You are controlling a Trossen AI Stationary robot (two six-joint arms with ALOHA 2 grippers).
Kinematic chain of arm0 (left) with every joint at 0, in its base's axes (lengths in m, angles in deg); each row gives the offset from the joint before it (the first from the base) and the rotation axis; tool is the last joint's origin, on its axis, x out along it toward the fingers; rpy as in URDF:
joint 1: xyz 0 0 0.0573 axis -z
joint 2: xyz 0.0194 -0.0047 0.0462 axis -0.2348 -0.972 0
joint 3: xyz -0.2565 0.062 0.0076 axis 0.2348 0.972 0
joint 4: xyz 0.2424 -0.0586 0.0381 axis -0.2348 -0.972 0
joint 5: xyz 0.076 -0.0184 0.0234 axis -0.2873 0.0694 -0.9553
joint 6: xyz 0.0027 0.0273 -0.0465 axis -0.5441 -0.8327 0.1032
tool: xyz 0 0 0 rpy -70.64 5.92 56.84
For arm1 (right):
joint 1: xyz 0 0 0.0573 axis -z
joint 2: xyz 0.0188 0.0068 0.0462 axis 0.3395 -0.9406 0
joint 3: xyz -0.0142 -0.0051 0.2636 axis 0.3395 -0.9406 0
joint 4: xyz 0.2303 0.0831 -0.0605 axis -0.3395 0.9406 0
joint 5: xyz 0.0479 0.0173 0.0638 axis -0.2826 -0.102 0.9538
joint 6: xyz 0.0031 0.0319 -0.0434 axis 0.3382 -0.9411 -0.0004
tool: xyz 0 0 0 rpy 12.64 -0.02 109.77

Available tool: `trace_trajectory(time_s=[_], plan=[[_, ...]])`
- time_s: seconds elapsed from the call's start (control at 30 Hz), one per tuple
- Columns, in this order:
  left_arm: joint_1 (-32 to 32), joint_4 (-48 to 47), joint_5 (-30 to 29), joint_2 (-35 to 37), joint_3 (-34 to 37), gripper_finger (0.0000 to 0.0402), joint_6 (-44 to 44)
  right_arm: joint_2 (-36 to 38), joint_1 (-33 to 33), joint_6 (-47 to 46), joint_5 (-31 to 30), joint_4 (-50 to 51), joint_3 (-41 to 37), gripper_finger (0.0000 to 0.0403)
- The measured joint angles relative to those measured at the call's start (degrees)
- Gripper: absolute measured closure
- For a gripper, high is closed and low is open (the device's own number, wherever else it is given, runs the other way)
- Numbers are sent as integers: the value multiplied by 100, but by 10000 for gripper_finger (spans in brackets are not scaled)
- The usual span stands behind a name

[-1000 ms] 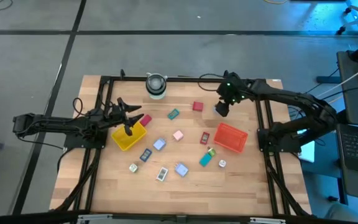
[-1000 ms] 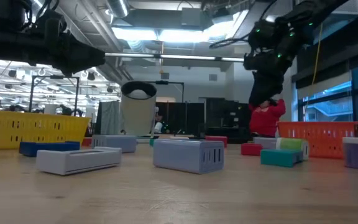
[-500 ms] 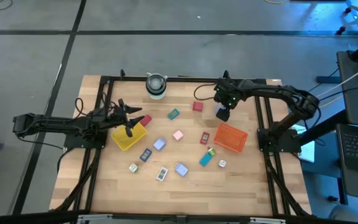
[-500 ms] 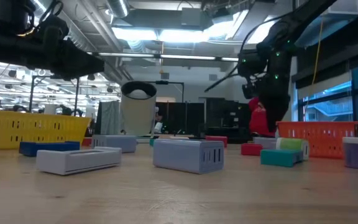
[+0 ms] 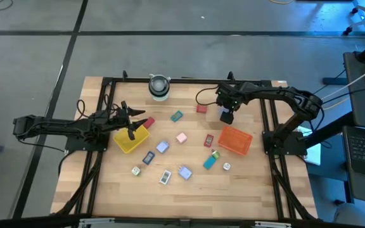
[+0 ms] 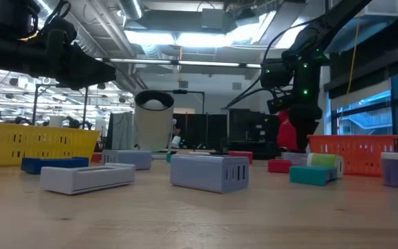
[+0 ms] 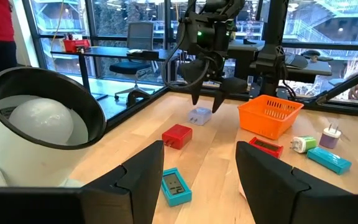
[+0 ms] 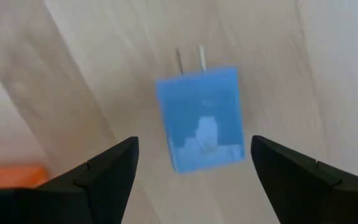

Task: Pick & Place Office items
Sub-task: Put the top blue charger adapter into the orange basket

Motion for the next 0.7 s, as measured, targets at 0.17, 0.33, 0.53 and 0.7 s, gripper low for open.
trace_trajectory(time_s=[0.17, 0.33, 0.53, 0.7], plan=[[1, -1, 0, 0, 0, 205, 1, 0, 0, -21, 99, -353, 0, 89], [0, -2, 0, 0, 0, 205, 4, -26, 0, 4, 279, -515, 0, 89], [0, -2, 102, 0, 0, 205, 18, -383, 62, 141, 267, -687, -2, 89], [1, -1, 109, 0, 0, 205, 58, -710, 98, 306, 178, -703, 1, 89]])
